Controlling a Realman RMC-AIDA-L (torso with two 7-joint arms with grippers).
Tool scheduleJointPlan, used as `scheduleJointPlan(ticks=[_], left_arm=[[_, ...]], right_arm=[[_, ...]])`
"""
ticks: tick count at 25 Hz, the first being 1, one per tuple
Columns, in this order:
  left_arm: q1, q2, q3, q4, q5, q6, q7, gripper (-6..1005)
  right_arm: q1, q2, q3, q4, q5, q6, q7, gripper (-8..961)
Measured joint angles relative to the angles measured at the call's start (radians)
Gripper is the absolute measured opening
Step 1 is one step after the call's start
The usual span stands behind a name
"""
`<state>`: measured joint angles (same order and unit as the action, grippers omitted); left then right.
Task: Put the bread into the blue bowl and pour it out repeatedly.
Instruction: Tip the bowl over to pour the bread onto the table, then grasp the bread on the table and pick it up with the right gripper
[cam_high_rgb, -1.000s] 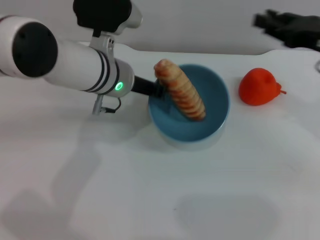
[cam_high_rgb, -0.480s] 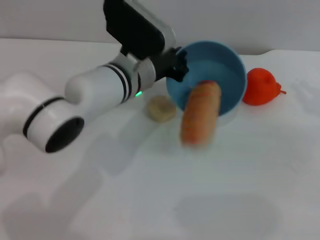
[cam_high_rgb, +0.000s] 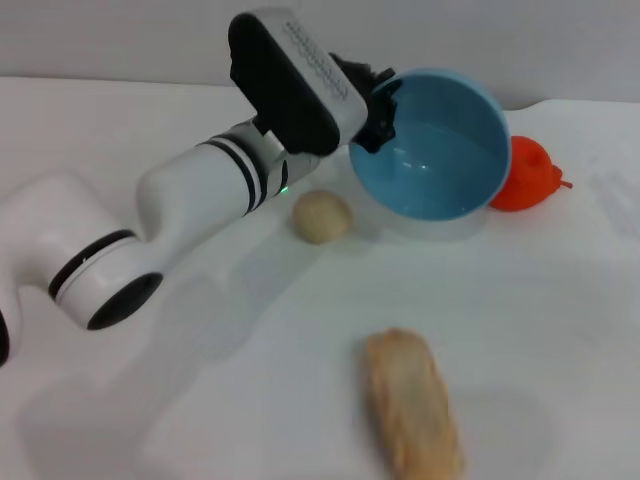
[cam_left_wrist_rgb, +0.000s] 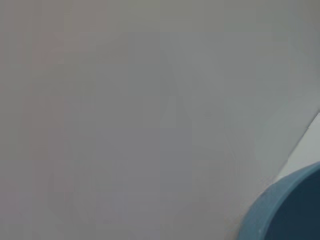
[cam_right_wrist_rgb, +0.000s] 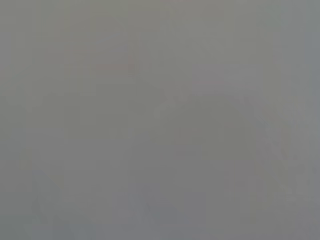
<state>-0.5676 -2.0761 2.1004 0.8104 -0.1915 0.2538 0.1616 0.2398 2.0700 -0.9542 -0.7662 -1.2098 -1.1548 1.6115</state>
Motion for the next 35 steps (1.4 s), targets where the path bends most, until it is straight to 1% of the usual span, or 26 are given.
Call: scheduleJointPlan(ticks=[1, 3, 5, 11, 14, 16, 19, 21, 22, 25, 27, 29, 32, 33, 35], left_arm=[[0.003, -0.001, 0.007, -0.024, -0.007, 0.059, 0.034, 17], [0.004, -0.002, 0.017, -0.052, -0.032, 0.127, 0.057, 17], [0.004, -0.002, 0.021, -0.065, -0.085, 0.159, 0.061, 17], [0.011, 0.003, 0.014, -0.053, -0.245, 0.153, 0.048, 17], [0.029, 0.01, -0.008, 0.001, -0.338, 0.09, 0.046, 17], [0.05, 0.012, -0.065, 0.062, -0.361, -0.01, 0.046, 17], [0.081, 0.013, -0.172, 0.158, -0.369, -0.193, 0.046, 16], [0.108, 0.013, -0.243, 0.229, -0.372, -0.307, 0.042, 16], [0.119, 0.014, -0.261, 0.253, -0.373, -0.337, 0.04, 16], [0.17, 0.016, -0.325, 0.349, -0.374, -0.43, 0.036, 16], [0.204, 0.016, -0.367, 0.408, -0.374, -0.495, 0.036, 16], [0.22, 0.016, -0.42, 0.453, -0.374, -0.603, 0.036, 16], [0.209, 0.016, -0.51, 0.488, -0.377, -0.812, 0.036, 16], [0.197, 0.016, -0.535, 0.49, -0.379, -0.869, 0.036, 16], [0.167, 0.017, -0.591, 0.489, -0.388, -1.025, 0.039, 16]], right_arm=[[0.002, 0.0, 0.001, 0.002, 0.0, 0.0, 0.0, 417], [0.004, -0.001, 0.001, 0.003, 0.0, 0.0, -0.001, 424], [0.006, -0.001, 0.002, 0.004, -0.006, 0.0, -0.002, 432], [0.013, -0.001, -0.013, 0.005, -0.022, -0.017, -0.063, 455], [0.026, -0.002, -0.033, -0.002, -0.085, -0.04, -0.085, 467], [0.048, -0.006, -0.054, -0.009, -0.17, -0.06, -0.046, 474], [0.1, -0.015, -0.076, -0.016, -0.34, -0.112, 0.074, 486], [0.137, -0.011, -0.08, -0.021, -0.44, -0.131, 0.13, 493], [0.154, -0.006, -0.085, -0.022, -0.48, -0.136, 0.15, 497], [0.195, 0.002, -0.134, -0.005, -0.543, -0.133, 0.211, 506], [0.208, 0.0, -0.176, 0.006, -0.552, -0.13, 0.257, 507], [0.214, -0.002, -0.205, 0.005, -0.577, -0.134, 0.336, 509], [0.218, -0.004, -0.214, -0.018, -0.657, -0.143, 0.466, 504], [0.219, -0.004, -0.214, -0.026, -0.688, -0.145, 0.507, 503], [0.225, -0.004, -0.216, -0.031, -0.736, -0.158, 0.562, 500]])
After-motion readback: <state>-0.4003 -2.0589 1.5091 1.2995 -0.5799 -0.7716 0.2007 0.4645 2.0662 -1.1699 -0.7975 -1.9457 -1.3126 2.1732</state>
